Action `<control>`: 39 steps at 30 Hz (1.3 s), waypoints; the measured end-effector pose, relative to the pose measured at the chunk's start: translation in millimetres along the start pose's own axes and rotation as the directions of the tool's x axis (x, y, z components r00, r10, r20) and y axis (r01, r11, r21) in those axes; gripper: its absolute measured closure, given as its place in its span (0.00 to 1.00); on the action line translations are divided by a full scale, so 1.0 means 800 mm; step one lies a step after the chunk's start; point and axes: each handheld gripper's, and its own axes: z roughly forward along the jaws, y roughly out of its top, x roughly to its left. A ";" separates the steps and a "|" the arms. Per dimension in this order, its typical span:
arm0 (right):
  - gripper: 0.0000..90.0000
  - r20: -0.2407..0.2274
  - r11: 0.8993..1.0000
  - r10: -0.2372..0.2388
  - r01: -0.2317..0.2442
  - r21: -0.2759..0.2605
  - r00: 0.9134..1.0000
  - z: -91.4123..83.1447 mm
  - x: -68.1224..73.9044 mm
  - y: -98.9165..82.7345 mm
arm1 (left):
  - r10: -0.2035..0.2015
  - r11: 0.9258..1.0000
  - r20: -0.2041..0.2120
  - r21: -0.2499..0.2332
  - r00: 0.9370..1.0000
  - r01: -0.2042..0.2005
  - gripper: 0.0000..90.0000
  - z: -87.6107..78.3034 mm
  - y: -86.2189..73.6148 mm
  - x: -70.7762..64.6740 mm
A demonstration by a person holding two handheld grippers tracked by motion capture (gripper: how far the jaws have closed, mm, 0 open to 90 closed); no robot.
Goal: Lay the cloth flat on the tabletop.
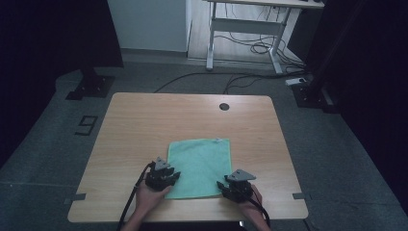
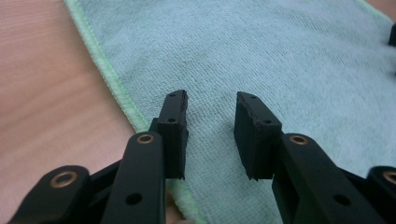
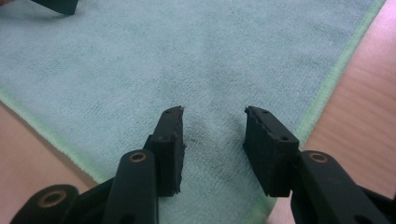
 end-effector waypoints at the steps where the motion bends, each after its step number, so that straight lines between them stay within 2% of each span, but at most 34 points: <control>1: 0.64 -0.004 1.000 -0.004 0.004 0.000 1.000 -0.003 0.001 -0.002 | -0.003 1.000 0.005 0.001 1.000 0.003 0.73 -0.002 -0.002 -0.002; 3: 0.64 -0.015 1.000 -0.014 0.014 0.006 1.000 -0.008 0.002 -0.005 | -0.003 1.000 0.018 0.008 1.000 0.002 0.71 -0.004 -0.002 -0.003; 5: 0.65 -0.023 1.000 -0.016 0.016 0.008 1.000 -0.010 0.001 -0.007 | 0.002 1.000 -0.006 0.008 1.000 -0.002 0.68 -0.005 0.001 0.001; 6: 0.65 -0.025 1.000 -0.017 0.017 0.008 1.000 -0.011 0.001 -0.007 | -0.007 1.000 -0.028 0.004 1.000 0.008 0.67 -0.004 0.006 0.008; 10: 0.65 -0.027 1.000 -0.020 0.020 0.009 0.999 -0.012 0.000 -0.008 | -0.062 0.998 -0.051 -0.027 0.997 0.061 0.65 0.003 0.034 0.039; 14: 0.65 -0.038 1.000 -0.021 0.021 0.011 0.999 -0.012 -0.001 -0.008 | -0.071 0.997 -0.085 -0.011 0.994 0.070 0.62 0.025 0.070 0.064; 16: 0.65 -0.037 1.000 -0.021 0.022 0.008 0.999 -0.012 -0.001 -0.008 | -0.081 0.997 -0.082 -0.004 0.993 0.081 0.58 0.037 0.083 0.075; 20: 0.65 -0.036 1.000 -0.023 0.023 0.005 0.999 -0.012 -0.001 -0.009 | -0.074 0.995 -0.082 0.056 0.994 0.079 0.56 0.062 0.094 0.084; 23: 0.65 -0.040 1.000 -0.023 0.024 0.005 0.999 -0.012 -0.002 -0.009 | -0.066 0.996 -0.069 0.056 0.995 0.070 0.68 0.068 0.094 0.078; 24: 0.65 -0.040 1.000 -0.024 0.024 0.005 0.999 -0.012 -0.002 -0.009 | -0.058 0.997 -0.054 0.049 0.997 0.060 0.77 0.068 0.094 0.074; 25: 0.65 -0.040 1.000 -0.025 0.025 0.006 0.999 -0.012 -0.002 -0.009 | -0.039 0.999 -0.042 0.032 0.998 0.040 0.86 0.066 0.095 0.067; 27: 0.65 -0.042 1.000 -0.025 0.026 0.007 0.999 -0.012 -0.002 -0.009 | 0.038 0.999 -0.027 -0.014 0.999 -0.038 0.92 0.058 0.094 0.042; 28: 0.65 -0.042 1.000 -0.025 0.025 0.006 0.999 -0.012 -0.002 -0.009 | 0.098 0.995 -0.024 -0.029 0.995 -0.099 0.92 0.053 0.093 0.025; 30: 0.65 -0.044 1.000 -0.023 0.024 0.003 0.999 -0.012 -0.003 -0.009 | 0.208 0.978 0.001 -0.030 0.978 -0.208 0.90 0.046 0.084 -0.010; 32: 0.65 -0.042 1.000 -0.023 0.023 0.004 0.999 -0.012 -0.003 -0.009 | 0.266 0.964 0.016 -0.026 0.964 -0.265 0.84 0.042 0.069 -0.038; 33: 0.65 -0.042 1.000 -0.023 0.023 0.004 0.999 -0.012 -0.002 -0.009 | 0.279 0.960 0.011 -0.018 0.960 -0.279 0.81 0.043 0.065 -0.045; 35: 0.65 -0.042 1.000 -0.023 0.023 0.005 0.999 -0.012 -0.002 -0.009 | 0.325 0.946 -0.062 0.011 0.944 -0.325 0.77 0.048 0.057 -0.053; 36: 0.65 -0.041 1.000 -0.022 0.022 0.005 0.999 -0.012 -0.002 -0.009 | 0.327 0.945 -0.079 0.022 0.942 -0.326 0.75 0.051 0.056 -0.052; 37: 0.65 -0.039 1.000 -0.021 0.021 0.006 0.999 -0.012 -0.002 -0.009 | 0.311 0.950 -0.080 0.018 0.947 -0.311 0.73 0.054 0.056 -0.050; 39: 0.65 -0.037 1.000 -0.020 0.021 0.004 0.999 -0.012 -0.001 -0.009 | 0.304 0.953 -0.093 0.017 0.948 -0.304 0.70 0.059 0.058 -0.047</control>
